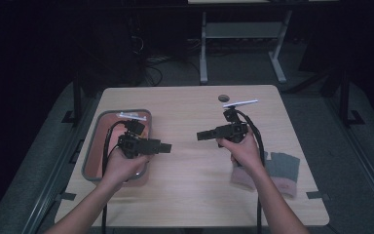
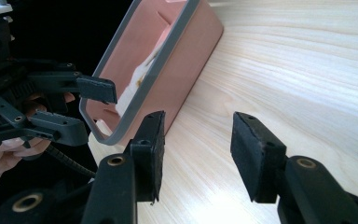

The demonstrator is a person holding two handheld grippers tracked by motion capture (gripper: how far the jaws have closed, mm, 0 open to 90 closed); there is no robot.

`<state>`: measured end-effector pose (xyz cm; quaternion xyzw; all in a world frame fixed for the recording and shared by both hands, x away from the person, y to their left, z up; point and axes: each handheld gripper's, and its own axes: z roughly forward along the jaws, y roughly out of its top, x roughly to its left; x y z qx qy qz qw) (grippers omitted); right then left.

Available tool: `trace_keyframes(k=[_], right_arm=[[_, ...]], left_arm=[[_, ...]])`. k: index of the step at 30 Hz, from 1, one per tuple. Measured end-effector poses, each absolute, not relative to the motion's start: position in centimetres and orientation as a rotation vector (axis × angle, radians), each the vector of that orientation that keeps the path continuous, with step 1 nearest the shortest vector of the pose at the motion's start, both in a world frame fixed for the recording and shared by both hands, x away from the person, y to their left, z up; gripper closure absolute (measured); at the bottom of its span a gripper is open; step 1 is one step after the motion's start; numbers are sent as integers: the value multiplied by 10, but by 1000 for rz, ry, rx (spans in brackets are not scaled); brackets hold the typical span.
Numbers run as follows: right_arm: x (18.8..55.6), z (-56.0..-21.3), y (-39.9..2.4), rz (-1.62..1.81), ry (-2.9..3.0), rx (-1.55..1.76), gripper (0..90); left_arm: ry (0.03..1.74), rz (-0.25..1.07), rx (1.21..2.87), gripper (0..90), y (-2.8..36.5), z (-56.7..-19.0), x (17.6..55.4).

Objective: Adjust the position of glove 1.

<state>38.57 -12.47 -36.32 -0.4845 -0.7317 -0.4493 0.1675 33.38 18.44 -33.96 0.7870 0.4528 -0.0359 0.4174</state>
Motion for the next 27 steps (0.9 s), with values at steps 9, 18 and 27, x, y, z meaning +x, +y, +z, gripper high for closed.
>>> trace_keyframes(k=[9,18,27], right_arm=[[379,-369,-147,-1288,-2071,-1416,517],[372,-374,-168,-1304,-2053,-1453,498],[367,-379,-183,-1301,-2053,-1460,483]], left_arm=[[1106,-104,1992,372,167,-341,332],[1071,-116,2003,355,151,-343,330],[1043,-124,2006,326,136,-346,329]])
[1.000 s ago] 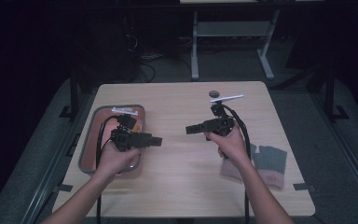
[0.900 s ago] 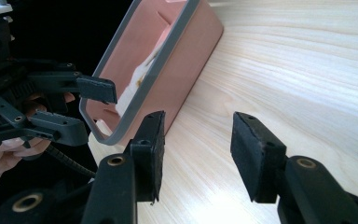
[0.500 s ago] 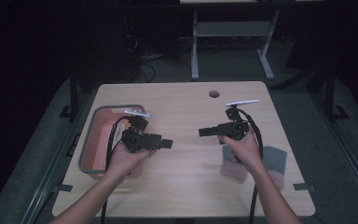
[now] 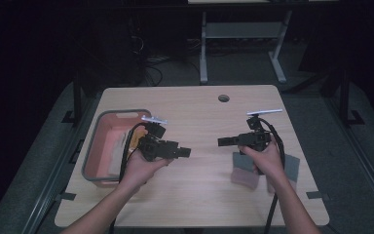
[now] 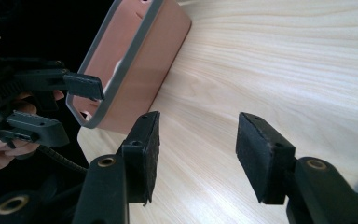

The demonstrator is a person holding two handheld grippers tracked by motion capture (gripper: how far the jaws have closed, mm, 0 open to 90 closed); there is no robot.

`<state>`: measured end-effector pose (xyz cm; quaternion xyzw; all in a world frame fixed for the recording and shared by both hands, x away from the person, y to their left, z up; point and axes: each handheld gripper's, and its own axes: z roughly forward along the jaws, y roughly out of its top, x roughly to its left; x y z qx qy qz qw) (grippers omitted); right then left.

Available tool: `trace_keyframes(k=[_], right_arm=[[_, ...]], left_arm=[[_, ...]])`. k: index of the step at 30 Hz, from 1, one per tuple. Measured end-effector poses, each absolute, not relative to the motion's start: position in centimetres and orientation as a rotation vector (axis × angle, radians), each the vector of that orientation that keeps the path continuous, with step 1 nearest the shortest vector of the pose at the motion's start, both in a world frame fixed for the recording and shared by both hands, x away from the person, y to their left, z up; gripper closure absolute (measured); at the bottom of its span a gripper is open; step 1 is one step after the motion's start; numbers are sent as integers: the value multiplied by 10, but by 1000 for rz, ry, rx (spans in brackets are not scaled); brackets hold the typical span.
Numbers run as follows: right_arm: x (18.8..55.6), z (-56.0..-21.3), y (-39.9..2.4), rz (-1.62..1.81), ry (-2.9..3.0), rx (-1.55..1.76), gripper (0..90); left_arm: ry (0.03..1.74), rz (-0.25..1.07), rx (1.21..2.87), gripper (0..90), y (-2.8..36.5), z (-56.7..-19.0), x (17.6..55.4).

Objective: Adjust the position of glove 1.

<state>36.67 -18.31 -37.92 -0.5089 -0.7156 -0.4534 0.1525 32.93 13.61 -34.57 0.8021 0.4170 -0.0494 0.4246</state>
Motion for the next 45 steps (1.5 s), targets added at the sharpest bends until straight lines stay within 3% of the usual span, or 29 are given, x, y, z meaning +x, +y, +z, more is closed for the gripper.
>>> trace_keyframes(k=[22,45], right_arm=[[339,-402,-228,-1257,-2117,-1559,442],[313,-422,-275,-1109,-2275,-1774,476]], left_arm=[[966,-138,2023,293,92,-361,323],[923,-192,2049,287,54,-388,318]])
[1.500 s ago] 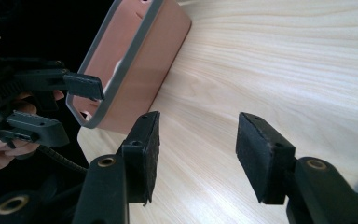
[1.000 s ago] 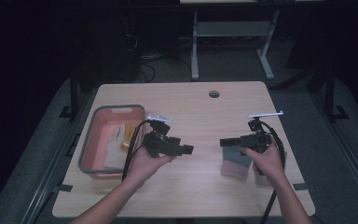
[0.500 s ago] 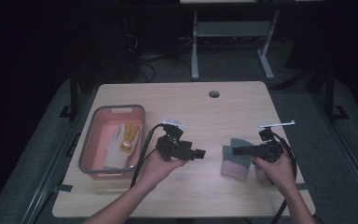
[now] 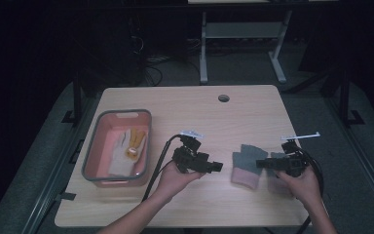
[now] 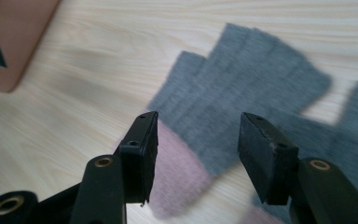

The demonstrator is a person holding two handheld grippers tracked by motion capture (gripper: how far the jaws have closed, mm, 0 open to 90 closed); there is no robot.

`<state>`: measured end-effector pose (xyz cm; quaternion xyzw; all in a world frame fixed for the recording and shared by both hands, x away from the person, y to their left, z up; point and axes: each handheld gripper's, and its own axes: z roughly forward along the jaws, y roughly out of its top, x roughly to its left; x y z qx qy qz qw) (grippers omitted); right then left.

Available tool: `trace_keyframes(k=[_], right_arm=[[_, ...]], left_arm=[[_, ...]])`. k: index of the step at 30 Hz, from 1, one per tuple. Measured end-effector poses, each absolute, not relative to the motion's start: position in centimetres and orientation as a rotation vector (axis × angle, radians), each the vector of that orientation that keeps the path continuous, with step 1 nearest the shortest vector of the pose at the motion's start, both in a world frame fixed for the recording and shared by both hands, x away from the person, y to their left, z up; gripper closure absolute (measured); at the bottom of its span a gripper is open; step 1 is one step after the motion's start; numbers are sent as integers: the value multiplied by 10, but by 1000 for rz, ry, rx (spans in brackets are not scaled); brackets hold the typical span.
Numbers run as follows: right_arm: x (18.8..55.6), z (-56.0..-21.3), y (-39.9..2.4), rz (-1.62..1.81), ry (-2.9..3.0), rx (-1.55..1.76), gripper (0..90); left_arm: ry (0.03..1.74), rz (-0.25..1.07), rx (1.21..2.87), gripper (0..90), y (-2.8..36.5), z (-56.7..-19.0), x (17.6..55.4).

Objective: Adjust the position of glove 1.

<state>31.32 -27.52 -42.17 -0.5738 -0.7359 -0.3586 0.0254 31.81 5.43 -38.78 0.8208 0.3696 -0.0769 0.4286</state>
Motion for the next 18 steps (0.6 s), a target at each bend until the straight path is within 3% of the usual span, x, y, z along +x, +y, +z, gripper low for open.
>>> trace_keyframes(k=[18], right_arm=[[294,-432,-307,-996,-2334,-1969,507]], left_arm=[[913,-194,2079,284,47,-398,315]])
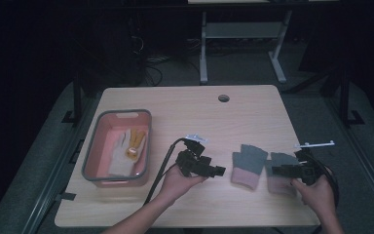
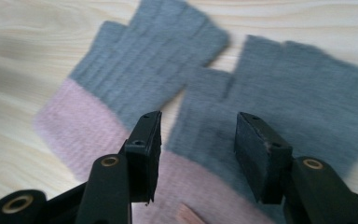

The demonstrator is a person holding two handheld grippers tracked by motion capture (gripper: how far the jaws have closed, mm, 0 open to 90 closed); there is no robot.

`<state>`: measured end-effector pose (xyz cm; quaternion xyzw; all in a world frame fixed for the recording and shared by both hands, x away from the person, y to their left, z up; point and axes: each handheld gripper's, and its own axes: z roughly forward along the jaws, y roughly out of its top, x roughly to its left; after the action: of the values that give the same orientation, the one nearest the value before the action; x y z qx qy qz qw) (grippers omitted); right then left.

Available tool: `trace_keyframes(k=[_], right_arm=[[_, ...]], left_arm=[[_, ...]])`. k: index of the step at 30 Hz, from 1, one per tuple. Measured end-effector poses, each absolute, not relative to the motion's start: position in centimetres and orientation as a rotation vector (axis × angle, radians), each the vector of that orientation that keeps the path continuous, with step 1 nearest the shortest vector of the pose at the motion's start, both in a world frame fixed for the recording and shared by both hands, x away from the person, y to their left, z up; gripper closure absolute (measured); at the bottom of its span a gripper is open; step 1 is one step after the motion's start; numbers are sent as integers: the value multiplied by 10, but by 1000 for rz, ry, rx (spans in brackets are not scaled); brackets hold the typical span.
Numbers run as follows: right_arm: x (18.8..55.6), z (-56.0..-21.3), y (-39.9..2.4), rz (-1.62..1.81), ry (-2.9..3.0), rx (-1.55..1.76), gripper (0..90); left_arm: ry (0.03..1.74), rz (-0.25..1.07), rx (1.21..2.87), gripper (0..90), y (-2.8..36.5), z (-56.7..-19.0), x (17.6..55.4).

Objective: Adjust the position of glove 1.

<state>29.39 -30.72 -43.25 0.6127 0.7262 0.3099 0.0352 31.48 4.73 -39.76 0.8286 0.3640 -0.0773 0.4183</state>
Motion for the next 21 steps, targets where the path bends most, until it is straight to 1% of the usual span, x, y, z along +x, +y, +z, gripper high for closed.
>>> trace_keyframes(k=[6,13,21], right_arm=[[293,-432,-311,876,2210,1883,511],[294,-440,-310,784,2215,1883,520],[294,-446,-300,662,2220,1849,554]], left_arm=[[910,-203,2082,284,44,-399,314],[906,-212,2076,284,40,-401,315],[894,-217,2084,284,37,-404,314]])
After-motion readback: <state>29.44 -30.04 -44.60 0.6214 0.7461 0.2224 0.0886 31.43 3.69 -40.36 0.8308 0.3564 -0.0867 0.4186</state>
